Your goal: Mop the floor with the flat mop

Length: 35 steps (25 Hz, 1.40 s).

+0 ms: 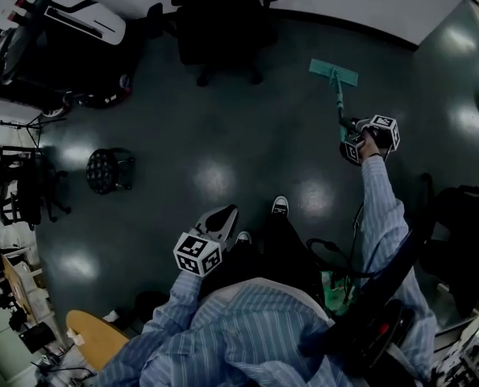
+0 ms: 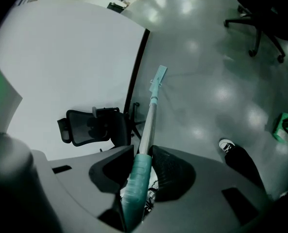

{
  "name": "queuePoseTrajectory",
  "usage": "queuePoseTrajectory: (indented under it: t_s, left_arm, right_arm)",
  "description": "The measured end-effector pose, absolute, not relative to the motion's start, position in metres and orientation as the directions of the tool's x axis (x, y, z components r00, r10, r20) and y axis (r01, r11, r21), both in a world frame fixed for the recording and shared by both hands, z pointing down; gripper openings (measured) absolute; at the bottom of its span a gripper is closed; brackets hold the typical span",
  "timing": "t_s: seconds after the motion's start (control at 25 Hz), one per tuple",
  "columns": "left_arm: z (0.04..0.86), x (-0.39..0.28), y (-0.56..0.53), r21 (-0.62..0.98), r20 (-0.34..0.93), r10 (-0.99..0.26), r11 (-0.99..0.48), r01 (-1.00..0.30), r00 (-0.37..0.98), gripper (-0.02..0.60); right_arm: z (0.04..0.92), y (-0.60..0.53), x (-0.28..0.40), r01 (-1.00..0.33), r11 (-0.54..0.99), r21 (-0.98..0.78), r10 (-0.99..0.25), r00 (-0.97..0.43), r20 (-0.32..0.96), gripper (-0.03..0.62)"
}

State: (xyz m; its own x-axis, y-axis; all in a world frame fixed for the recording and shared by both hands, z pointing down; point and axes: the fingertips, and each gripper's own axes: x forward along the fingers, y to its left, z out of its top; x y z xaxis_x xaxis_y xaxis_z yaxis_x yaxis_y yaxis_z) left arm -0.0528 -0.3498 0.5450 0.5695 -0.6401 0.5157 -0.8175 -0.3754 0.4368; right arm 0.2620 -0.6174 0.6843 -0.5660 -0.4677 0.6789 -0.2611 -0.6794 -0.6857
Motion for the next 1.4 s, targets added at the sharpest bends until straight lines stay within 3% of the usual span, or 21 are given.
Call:
queuePoseTrajectory:
  t_s: [0.76,1.4]
  left_arm:
    - [0.509,-0.118,-0.283,0.454,0.366,-0.689,-0.455,-0.767,0.625,0.015]
    - [0.526,-0.149,-0.149,0.475,0.350,-0.568,-0.579,-0.663,0.745,0.015]
  right_arm:
    - [0.676,-0.411,0.199,-0.192,-0.714,-0.673,-0.488,-0.553,0.676,0.121]
    - [0.673,-0.164,0.123,-0.205,-0.730,-0.652,-0.460,-0.558,0.691,0.120]
